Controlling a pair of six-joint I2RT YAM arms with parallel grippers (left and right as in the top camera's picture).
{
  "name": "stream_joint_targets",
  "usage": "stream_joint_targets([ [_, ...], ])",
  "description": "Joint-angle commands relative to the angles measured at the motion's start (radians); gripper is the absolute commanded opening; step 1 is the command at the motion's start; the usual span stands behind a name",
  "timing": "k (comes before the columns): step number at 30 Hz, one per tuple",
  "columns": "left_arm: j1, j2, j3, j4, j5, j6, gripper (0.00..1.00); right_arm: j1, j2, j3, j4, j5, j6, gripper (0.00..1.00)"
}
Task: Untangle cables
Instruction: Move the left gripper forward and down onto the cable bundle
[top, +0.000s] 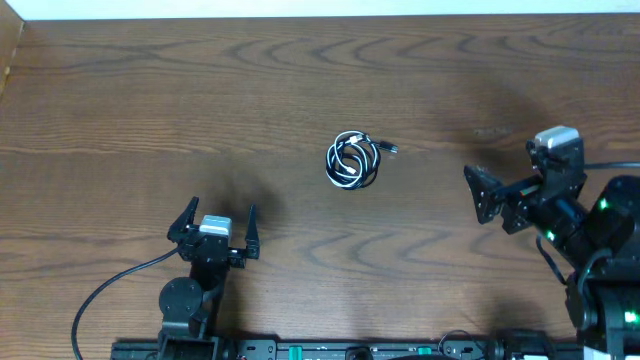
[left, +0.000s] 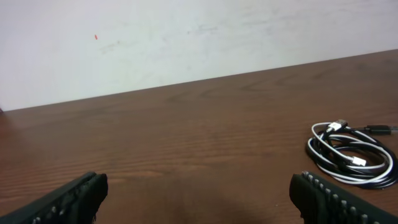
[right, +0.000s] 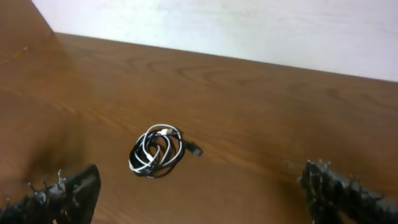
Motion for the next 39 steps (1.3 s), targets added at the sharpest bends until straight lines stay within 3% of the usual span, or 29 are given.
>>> stream_joint_targets([
  [1, 0.003, -0.002, -0.014, -0.038, -0.006, 0.003, 0.98, 0.003, 0.011, 0.024, -0.005, -0.018, -0.03, 0.99],
  [5, 0.003, 0.0, -0.003, -0.044, -0.005, -0.035, 0.98, 0.003, 0.014, 0.024, -0.014, -0.018, -0.029, 0.99],
  [12, 0.003, 0.103, 0.184, -0.118, -0.004, -0.093, 0.98, 0.003, 0.017, 0.024, -0.013, -0.017, -0.029, 0.99],
  [18, 0.002, 0.436, 0.605, -0.388, 0.052, -0.101, 0.98, 0.003, 0.084, 0.075, -0.05, -0.021, -0.029, 0.99],
  [22, 0.002, 0.721, 0.951, -0.607, 0.134, -0.112, 0.98, 0.003, 0.191, 0.205, -0.139, -0.022, -0.029, 0.99],
  [27, -0.021, 1.107, 1.371, -0.905, 0.245, -0.216, 0.98, 0.003, 0.385, 0.441, -0.308, -0.021, -0.03, 0.99],
  [32, -0.071, 1.326, 1.46, -0.935, 0.272, -0.222, 0.98, 0.003, 0.467, 0.477, -0.267, 0.017, -0.029, 0.99],
  [36, -0.077, 1.444, 1.458, -0.908, 0.406, -0.231, 0.99, 0.004, 0.497, 0.476, -0.267, -0.065, -0.006, 0.99],
  [37, -0.083, 1.479, 1.458, -0.887, 0.432, -0.231, 0.93, 0.004, 0.503, 0.476, -0.272, -0.077, -0.006, 0.99],
  [38, -0.09, 1.513, 1.458, -0.863, 0.438, -0.24, 0.77, 0.004, 0.507, 0.476, -0.277, -0.075, -0.006, 0.99],
  [39, -0.103, 1.554, 1.458, -0.832, 0.431, -0.278, 0.72, 0.004, 0.512, 0.476, -0.283, -0.068, -0.006, 0.95],
])
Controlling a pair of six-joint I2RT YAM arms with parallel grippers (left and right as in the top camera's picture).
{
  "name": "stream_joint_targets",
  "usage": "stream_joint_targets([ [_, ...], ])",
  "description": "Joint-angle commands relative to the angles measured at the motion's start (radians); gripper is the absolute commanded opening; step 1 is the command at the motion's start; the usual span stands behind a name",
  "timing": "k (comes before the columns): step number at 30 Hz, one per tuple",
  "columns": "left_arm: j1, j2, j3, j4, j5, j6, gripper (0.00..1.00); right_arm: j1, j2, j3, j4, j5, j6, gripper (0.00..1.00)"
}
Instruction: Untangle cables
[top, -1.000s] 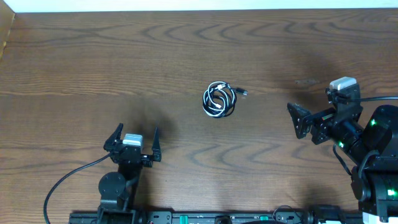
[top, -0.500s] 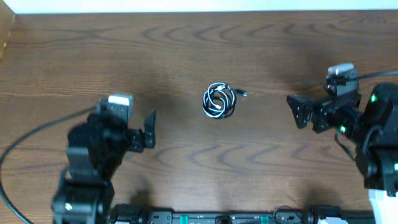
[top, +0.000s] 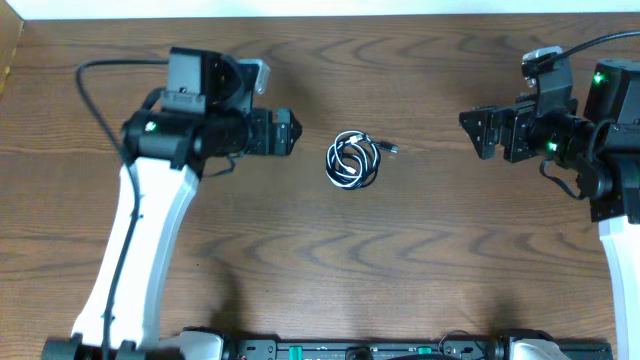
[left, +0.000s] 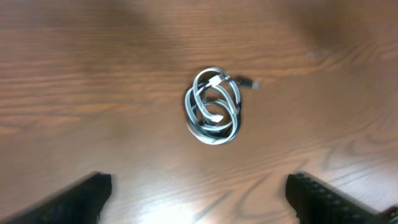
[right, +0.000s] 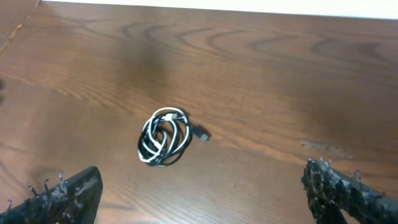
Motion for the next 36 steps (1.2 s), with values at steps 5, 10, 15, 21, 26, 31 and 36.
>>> stream_joint_targets([
  [5, -0.102, 0.257, 0.009, 0.139, -0.078, -0.283, 0.59, 0.004, 0.016, 0.017, -0.032, -0.017, 0.009, 0.72],
  [10, -0.179, 0.401, 0.009, 0.221, -0.154, -0.4, 0.59, 0.004, 0.016, 0.017, -0.043, 0.018, 0.016, 0.59],
  [15, -0.238, 0.515, 0.009, 0.311, -0.177, -0.439, 0.52, 0.004, 0.016, 0.017, -0.055, 0.061, 0.034, 0.42],
  [21, -0.274, 0.586, 0.009, 0.345, -0.254, -0.543, 0.45, 0.004, 0.016, 0.017, -0.084, 0.097, 0.05, 0.41],
  [26, -0.302, 0.603, 0.009, 0.343, -0.317, -0.591, 0.34, 0.004, 0.016, 0.017, -0.095, 0.102, 0.05, 0.42],
  [31, -0.336, 0.605, 0.004, 0.338, -0.418, -0.591, 0.24, 0.004, 0.016, 0.017, -0.096, 0.103, 0.05, 0.43],
  [36, -0.357, 0.606, -0.014, 0.34, -0.524, -0.62, 0.13, 0.004, 0.016, 0.017, -0.098, 0.103, 0.05, 0.44],
])
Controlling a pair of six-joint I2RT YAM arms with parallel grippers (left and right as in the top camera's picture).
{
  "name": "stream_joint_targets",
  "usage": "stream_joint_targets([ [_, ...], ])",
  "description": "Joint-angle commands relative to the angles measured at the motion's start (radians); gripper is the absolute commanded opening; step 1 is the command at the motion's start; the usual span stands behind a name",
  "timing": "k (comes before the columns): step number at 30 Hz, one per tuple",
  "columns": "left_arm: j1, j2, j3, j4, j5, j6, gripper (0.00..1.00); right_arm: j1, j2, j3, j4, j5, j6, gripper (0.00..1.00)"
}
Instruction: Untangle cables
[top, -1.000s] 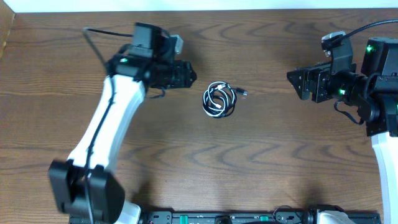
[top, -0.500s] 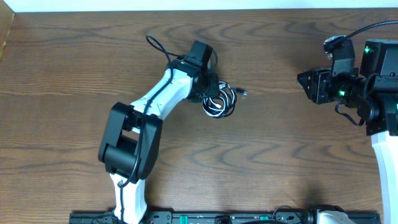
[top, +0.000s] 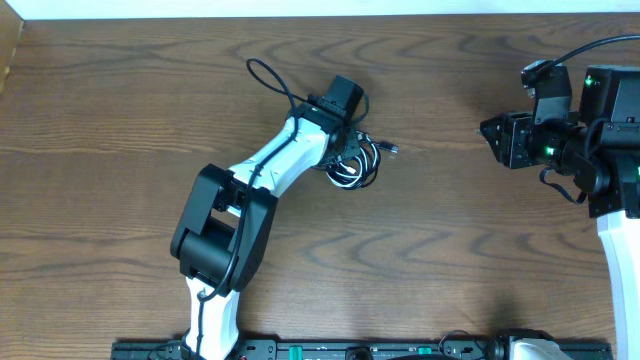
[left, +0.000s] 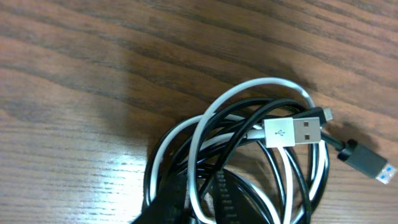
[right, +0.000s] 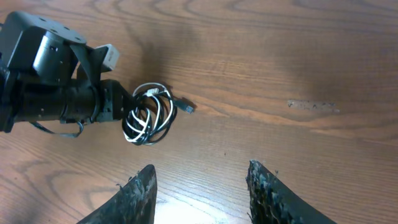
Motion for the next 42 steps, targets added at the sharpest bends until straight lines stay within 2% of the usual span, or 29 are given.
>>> stream_joint_targets([
  [1, -0.015, 0.018, -0.025, -0.002, -0.149, -0.048, 0.13, 0.004, 0.003, 0.017, -0.005, 0.002, 0.013, 0.44],
  [11, -0.035, 0.019, -0.13, 0.114, -0.168, -0.061, 0.14, 0.004, 0.003, 0.017, -0.009, 0.005, 0.013, 0.45],
  [13, -0.043, 0.019, -0.135, 0.114, -0.168, -0.061, 0.13, 0.004, 0.003, 0.017, -0.009, 0.005, 0.013, 0.46],
  [14, -0.047, 0.018, -0.135, 0.116, -0.168, -0.06, 0.08, 0.004, 0.003, 0.017, -0.009, 0.005, 0.013, 0.47],
  [16, -0.05, 0.002, -0.134, 0.132, -0.167, 0.047, 0.08, 0.004, 0.003, 0.017, -0.004, 0.005, 0.013, 0.48],
  [19, -0.05, -0.094, -0.132, 0.129, -0.15, 0.141, 0.07, 0.004, 0.003, 0.017, -0.003, 0.005, 0.013, 0.49],
  [23, -0.05, -0.245, -0.132, 0.135, 0.034, 0.242, 0.07, 0.004, 0.003, 0.017, 0.003, 0.005, 0.013, 0.49],
  [25, -0.05, -0.336, -0.132, 0.131, 0.178, 0.281, 0.07, 0.004, 0.003, 0.017, 0.003, 0.005, 0.013, 0.5],
  [33, -0.05, -0.433, -0.132, 0.117, 0.508, 0.284, 0.07, 0.004, 0.016, 0.017, -0.005, 0.002, 0.013, 0.51],
  [38, -0.039, -0.465, -0.132, 0.205, 0.53, 0.247, 0.08, 0.004, 0.072, 0.016, -0.013, -0.043, 0.012, 0.52],
  [42, -0.019, -0.565, -0.113, 0.298, 0.529, 0.208, 0.07, 0.004, 0.146, 0.016, -0.008, -0.175, -0.014, 0.54],
])
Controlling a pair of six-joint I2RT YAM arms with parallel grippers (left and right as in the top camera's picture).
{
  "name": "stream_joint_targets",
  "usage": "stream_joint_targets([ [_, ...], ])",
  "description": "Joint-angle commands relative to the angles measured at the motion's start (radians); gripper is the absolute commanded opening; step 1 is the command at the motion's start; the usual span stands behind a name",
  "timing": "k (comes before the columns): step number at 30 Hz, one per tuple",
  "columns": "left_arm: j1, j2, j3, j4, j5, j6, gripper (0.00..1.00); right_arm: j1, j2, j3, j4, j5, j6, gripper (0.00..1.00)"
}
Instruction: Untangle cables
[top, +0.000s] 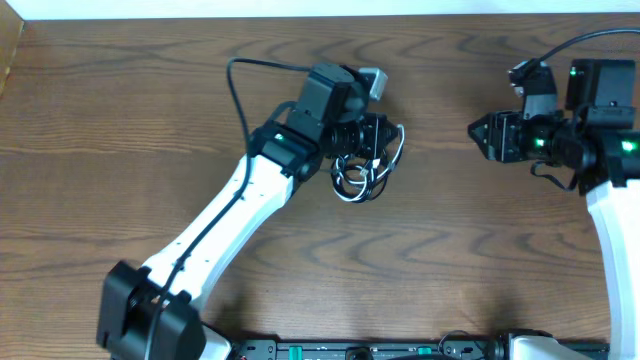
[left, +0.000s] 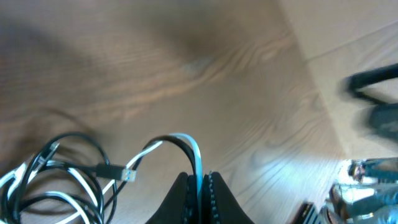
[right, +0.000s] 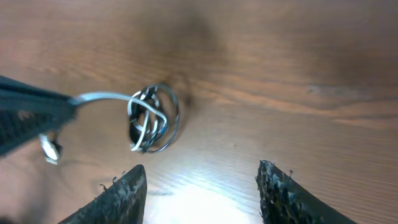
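Observation:
A tangle of black and white cables (top: 362, 172) (left: 56, 171) (right: 152, 124) hangs partly lifted over the middle of the table (top: 140, 100). My left gripper (top: 390, 137) (left: 200, 186) is shut on a loop of the white cable (left: 186, 146), which arches up from the bundle into its fingertips. A black USB plug (left: 111, 171) dangles in the bundle. My right gripper (top: 478, 138) (right: 202, 186) stands open to the right of the bundle, apart from it, with nothing between its fingers.
The left arm (top: 215, 220) stretches diagonally from the front left to the bundle. The right arm's body (top: 600, 120) sits at the right edge. The table's back edge (top: 320, 12) meets a white wall.
My left gripper was low on the coiled bundle; now it is shut on a white loop and holds it raised, pulled to the right. The right gripper has opened wider and sits slightly further left.
Both arms were low at the front, grippers open, with the coil lying mid-table. Then both were raised on either side of the coil. Then the left gripper was down on the coil. Now it holds a white loop lifted off the table.

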Motion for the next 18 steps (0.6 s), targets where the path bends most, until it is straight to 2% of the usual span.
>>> stream_joint_targets([
  [1, 0.024, -0.137, 0.037, 0.057, 0.028, -0.038, 0.08, 0.004, 0.049, 0.016, 0.007, -0.142, -0.022, 0.55],
  [10, 0.087, -0.323, 0.037, 0.139, -0.029, -0.152, 0.07, 0.027, 0.152, 0.016, 0.029, -0.267, -0.042, 0.57],
  [18, 0.09, -0.376, 0.037, 0.127, -0.109, -0.156, 0.07, 0.082, 0.177, 0.016, 0.078, -0.262, -0.031, 0.59],
])
